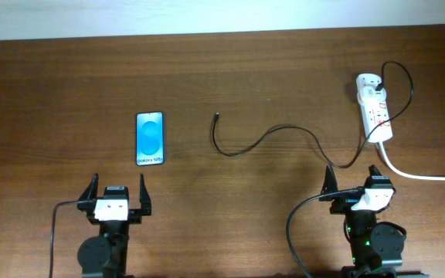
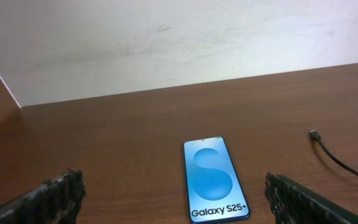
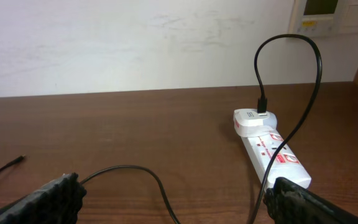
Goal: Plug charger to phone and switch on socket
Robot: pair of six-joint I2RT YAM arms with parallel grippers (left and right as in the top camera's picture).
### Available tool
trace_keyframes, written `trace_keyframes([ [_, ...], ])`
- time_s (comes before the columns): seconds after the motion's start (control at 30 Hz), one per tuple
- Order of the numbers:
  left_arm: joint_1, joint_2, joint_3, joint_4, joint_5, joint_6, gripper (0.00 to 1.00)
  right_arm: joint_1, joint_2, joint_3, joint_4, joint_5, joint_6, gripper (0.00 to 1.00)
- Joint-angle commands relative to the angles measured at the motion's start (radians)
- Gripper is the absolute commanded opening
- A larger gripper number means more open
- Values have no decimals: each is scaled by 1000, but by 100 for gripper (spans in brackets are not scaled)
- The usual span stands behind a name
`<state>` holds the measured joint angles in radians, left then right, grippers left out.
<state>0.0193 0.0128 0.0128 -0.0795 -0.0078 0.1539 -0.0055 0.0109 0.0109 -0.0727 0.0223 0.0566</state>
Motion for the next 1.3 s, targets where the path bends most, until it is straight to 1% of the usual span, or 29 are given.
trace_keyframes([
  [0.0, 5, -6, -4, -5, 11, 13, 99, 5, -7, -5, -7, 1, 11, 98],
  [0.9, 5, -6, -4, -4, 5, 13, 99, 5, -7, -5, -7, 1, 11, 98],
  [0.97, 5, -6, -4, 4, -72, 14, 99, 5, -7, -5, -7, 1, 11, 98],
  [1.03, 5, -6, -4, 10, -71, 13, 99, 5, -7, -5, -7, 1, 11, 98],
  [1.07, 5, -6, -4, 14, -37, 13, 99, 5, -7, -5, -7, 1, 11, 98],
  [1.13, 5, -6, -3, 37, -32, 11, 99, 5, -7, -5, -7, 1, 11, 98],
  [1.2, 5, -6, -2, 92, -33, -10, 99, 5, -7, -5, -7, 1, 11, 98],
  [1.27, 5, -1, 27, 97, -33, -10, 99, 5, -7, -5, -7, 1, 11, 99],
])
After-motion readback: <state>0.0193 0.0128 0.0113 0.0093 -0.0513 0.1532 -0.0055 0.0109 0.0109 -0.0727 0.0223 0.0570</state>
